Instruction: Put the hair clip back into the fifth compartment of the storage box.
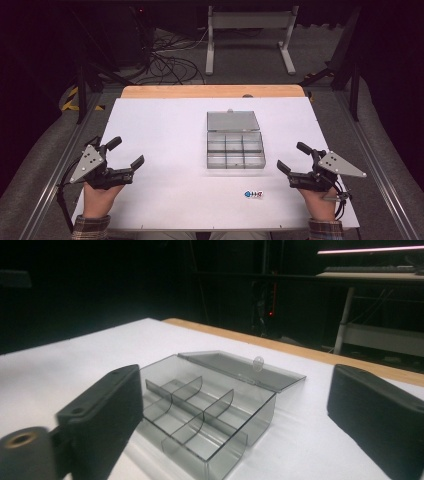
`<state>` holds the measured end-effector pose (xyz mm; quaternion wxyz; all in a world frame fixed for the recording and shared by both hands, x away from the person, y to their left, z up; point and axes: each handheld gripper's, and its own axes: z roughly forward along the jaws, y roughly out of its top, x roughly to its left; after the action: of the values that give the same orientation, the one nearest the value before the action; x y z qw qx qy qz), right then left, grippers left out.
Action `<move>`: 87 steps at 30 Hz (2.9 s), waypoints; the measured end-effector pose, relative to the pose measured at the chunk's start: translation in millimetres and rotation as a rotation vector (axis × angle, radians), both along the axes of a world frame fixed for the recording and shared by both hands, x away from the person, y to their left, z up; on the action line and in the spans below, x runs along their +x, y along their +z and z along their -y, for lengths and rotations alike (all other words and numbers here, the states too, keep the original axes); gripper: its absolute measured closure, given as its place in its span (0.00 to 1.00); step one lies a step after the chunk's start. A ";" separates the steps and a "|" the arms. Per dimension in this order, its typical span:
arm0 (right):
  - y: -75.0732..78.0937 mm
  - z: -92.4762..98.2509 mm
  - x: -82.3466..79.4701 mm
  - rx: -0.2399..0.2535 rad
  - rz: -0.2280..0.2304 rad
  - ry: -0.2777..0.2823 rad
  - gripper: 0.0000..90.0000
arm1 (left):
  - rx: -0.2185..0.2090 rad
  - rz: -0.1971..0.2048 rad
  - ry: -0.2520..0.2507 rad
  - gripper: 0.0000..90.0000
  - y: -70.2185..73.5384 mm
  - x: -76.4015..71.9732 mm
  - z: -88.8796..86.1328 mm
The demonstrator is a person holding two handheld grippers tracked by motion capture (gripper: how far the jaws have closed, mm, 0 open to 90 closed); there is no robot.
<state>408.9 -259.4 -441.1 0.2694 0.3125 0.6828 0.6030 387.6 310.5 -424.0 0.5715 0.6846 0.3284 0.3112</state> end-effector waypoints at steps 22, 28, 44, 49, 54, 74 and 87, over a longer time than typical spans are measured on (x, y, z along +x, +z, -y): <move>-6.8 -4.8 3.4 -0.117 -0.115 0.156 0.38 | 0.009 -0.023 -0.007 0.04 -3.3 1.3 -0.9; -9.3 -7.6 4.1 -0.160 -0.131 0.180 0.41 | 0.013 -0.023 -0.007 0.04 -3.2 1.5 -0.9; -16.2 -18.3 5.4 -0.256 -0.191 0.290 0.47 | 0.016 -0.032 -0.015 0.04 -4.1 1.9 -0.9; -19.4 -23.1 6.0 -0.285 -0.213 0.331 0.49 | 0.014 -0.029 -0.014 0.04 -3.6 1.5 -1.3; -25.7 -32.0 7.6 -0.338 -0.256 0.394 0.50 | 0.013 -0.034 -0.015 0.04 -4.9 2.3 -1.5; -44.4 -55.3 10.6 -0.452 -0.352 0.518 0.49 | 0.024 -0.038 -0.023 0.05 -5.6 2.7 1.8; -49.9 -67.1 7.7 -0.524 -0.355 0.552 0.56 | 0.022 -0.038 -0.029 0.05 -5.8 2.9 2.7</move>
<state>416.6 -192.3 -490.9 0.0463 0.1379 0.9071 0.3950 390.5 307.8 -429.8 0.5621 0.7012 0.3258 0.2935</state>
